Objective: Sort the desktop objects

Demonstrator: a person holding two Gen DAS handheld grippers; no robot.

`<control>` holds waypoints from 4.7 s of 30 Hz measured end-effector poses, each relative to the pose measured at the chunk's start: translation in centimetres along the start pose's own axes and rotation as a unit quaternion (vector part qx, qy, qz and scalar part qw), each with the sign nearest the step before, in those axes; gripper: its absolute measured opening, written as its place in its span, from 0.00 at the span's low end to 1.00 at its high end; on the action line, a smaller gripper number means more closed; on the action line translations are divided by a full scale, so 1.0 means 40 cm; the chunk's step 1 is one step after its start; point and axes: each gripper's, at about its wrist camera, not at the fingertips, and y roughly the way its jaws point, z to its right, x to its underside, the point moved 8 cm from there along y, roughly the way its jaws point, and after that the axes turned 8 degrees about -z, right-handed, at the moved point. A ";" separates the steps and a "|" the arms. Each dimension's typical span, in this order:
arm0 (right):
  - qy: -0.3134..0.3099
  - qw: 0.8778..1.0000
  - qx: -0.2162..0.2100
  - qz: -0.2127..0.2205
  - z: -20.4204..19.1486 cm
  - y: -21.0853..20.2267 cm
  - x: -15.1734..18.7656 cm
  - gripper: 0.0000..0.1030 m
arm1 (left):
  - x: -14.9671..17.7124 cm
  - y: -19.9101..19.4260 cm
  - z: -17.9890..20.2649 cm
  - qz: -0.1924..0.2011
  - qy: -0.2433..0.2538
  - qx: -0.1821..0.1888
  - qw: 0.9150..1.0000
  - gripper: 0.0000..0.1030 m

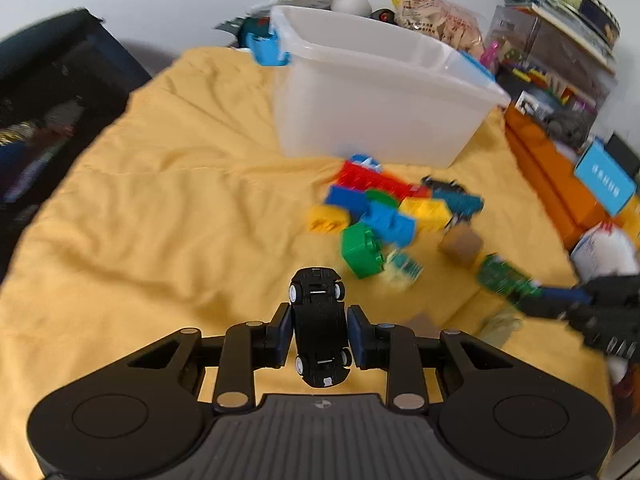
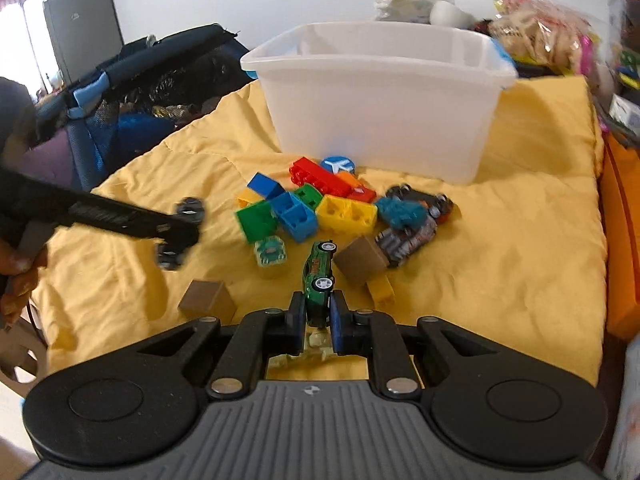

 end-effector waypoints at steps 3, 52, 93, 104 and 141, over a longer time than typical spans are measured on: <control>0.017 1.000 -0.006 -0.007 0.015 -0.022 0.026 0.14 | 0.041 -0.017 0.001 -0.004 0.039 -0.048 0.998 0.32; -0.090 0.987 0.121 -0.046 0.045 0.056 0.102 0.33 | 0.155 0.027 0.219 -0.033 0.096 0.064 0.993 0.32; -0.021 0.979 0.132 0.155 0.101 0.004 -0.522 0.33 | -0.623 0.032 0.111 0.158 0.093 -0.035 0.983 0.51; 0.004 0.980 0.103 0.171 0.063 -0.044 -0.385 0.46 | -0.358 -0.124 0.131 0.199 0.107 0.026 0.974 0.68; -0.090 0.994 0.055 -0.039 -0.048 0.023 0.051 0.45 | 0.031 0.096 0.178 -0.013 0.083 0.034 0.996 0.41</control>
